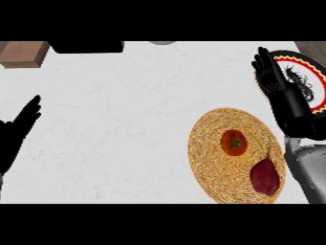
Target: Pick the tomato from the placemat and place it in the plate
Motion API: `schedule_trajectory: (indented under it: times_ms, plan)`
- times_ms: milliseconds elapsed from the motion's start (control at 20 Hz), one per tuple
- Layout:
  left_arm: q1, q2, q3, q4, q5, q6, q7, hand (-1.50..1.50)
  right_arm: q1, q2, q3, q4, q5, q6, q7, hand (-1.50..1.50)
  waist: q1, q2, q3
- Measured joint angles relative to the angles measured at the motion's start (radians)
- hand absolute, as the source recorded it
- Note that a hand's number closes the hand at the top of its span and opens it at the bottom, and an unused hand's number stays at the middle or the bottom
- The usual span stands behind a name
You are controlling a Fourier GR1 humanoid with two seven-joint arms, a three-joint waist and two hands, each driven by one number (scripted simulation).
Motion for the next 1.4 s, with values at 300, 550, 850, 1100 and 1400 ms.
schedule_trajectory:
  times_ms: [300, 550, 850, 1100, 1400]
  plan:
    - [0.053, -0.149, -0.013, 0.034, 0.053, 0.049, 0.005, 0.0, 0.073, -0.098, -0.182, -0.113, -0.001, -0.086, -0.033, 1.5, -0.007, 0.003, 0.013]
    - [0.096, -0.247, -0.026, 0.028, 0.107, 0.063, -0.006, 0.0, 0.201, -0.151, -0.323, -0.072, 0.148, -0.315, -0.052, -1.5, -0.037, 0.004, 0.012]
    - [0.096, -0.326, -0.055, 0.05, 0.108, 0.057, -0.032, 0.0, 0.433, 0.008, -0.398, -0.205, 0.117, -0.413, -0.276, -1.5, -0.003, 0.007, 0.016]
    - [0.09, -0.351, -0.06, 0.046, 0.093, 0.047, -0.021, 0.0, 0.602, 0.027, -0.37, -0.335, 0.198, -0.409, -0.261, -1.5, 0.015, 0.009, 0.016]
    - [0.094, -0.353, -0.056, 0.045, 0.094, 0.038, -0.02, 0.0, 0.756, -0.119, -0.295, -0.456, 0.37, -0.321, -0.02, -1.5, 0.023, 0.012, 0.013]
